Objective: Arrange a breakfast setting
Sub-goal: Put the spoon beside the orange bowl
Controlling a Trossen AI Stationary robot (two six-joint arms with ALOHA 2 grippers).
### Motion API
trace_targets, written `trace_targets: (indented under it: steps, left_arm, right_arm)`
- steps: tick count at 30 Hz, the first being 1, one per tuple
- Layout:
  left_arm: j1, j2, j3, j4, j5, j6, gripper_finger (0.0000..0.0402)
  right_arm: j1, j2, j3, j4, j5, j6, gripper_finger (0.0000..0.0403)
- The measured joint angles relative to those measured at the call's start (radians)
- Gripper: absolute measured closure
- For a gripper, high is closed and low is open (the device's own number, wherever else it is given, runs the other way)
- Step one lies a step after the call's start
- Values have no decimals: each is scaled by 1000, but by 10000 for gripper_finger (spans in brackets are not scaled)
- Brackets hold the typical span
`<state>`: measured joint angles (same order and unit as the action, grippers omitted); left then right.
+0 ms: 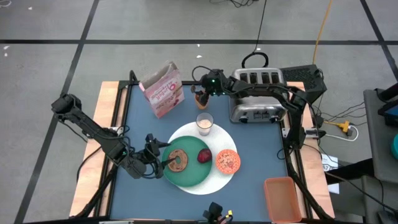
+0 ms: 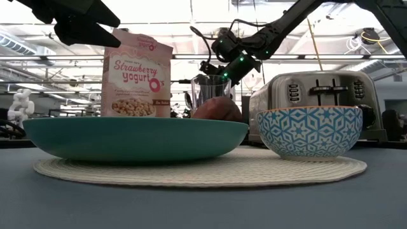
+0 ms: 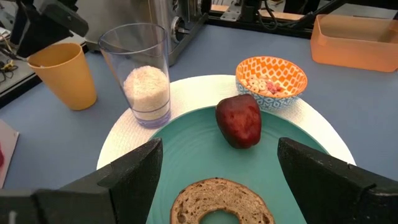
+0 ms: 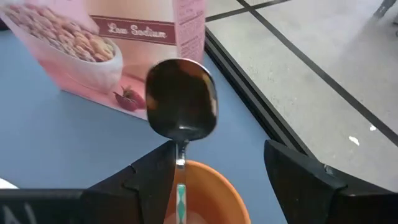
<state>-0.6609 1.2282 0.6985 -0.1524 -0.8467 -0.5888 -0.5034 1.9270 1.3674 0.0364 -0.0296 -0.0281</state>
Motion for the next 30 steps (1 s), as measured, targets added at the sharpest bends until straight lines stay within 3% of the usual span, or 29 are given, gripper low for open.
trace_targets:
  steps: [8,13,30]
  left_arm:
    - [0,0,0,0,0,0,80]
    - [0,0,0,0,0,0,80]
    - [0,0,0,0,0,-4,80]
  right_arm:
    - [0,0,0,-4,-3,13,165]
    - [0,9,0,1,-76,16,165]
    - [-1,51,-1,89,-72,15,165]
